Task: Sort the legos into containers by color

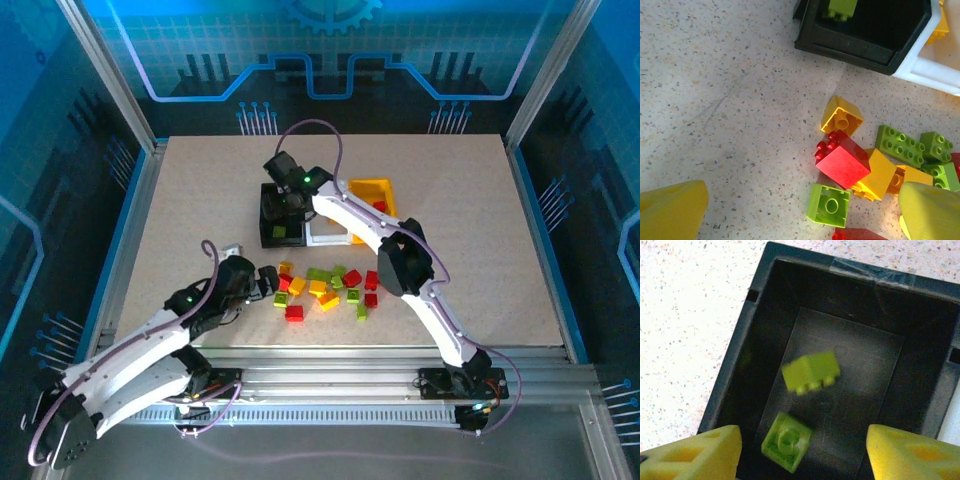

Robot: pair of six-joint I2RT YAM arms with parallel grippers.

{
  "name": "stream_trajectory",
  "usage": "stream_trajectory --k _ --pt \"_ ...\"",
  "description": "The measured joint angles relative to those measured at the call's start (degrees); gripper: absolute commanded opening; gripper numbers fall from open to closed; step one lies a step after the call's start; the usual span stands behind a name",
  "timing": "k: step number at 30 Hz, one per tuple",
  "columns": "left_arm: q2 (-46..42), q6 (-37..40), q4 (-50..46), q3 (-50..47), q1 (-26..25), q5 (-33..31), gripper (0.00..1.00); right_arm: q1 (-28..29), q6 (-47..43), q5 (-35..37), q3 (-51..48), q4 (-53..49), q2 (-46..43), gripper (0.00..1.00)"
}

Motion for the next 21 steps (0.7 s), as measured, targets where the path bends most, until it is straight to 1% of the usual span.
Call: stream_trajectory --k 4,6,8,11,13,16,18,21 --pt "6.36 2.01 3.34 0.22 1.95 3.02 0.92 -0.28 -0.13 -0.7 0.85 0.59 -0.44 0.74" --pt "9.88 3.15 4.61 0.83 2.43 4.26 0.89 -0.28 -0.09 -0.81 -1.36 1.77 -2.43 0.74" --pt "13.73 4.0 5.97 2.05 2.47 5.18 0.86 -0.28 0.2 -0.94 -7.76 3.78 -7.15 0.73" --pt "19.63 5.57 8.52 4.07 2.47 6.51 0.81 -0.59 1.01 -1.46 -19.74 7.48 -16.94 0.73" --pt "23.74 6.47 10.03 5.49 2.47 6.8 0.79 -1.11 1.66 -1.92 -27.43 10.1 -23.96 0.73" --pt "28.04 7.21 12.31 6.69 2.47 6.93 0.78 -2.16 2.54 -2.49 -36.09 13.86 -31.93 0.73" --pt "29.92 7.52 13.66 6.97 2.47 7.15 0.79 -2.89 2.93 -2.71 -40.96 16.0 -35.87 0.73" --pt "31.8 7.78 14.88 7.45 2.47 7.39 0.79 -3.54 3.58 -2.86 -46.6 18.38 -39.12 0.73"
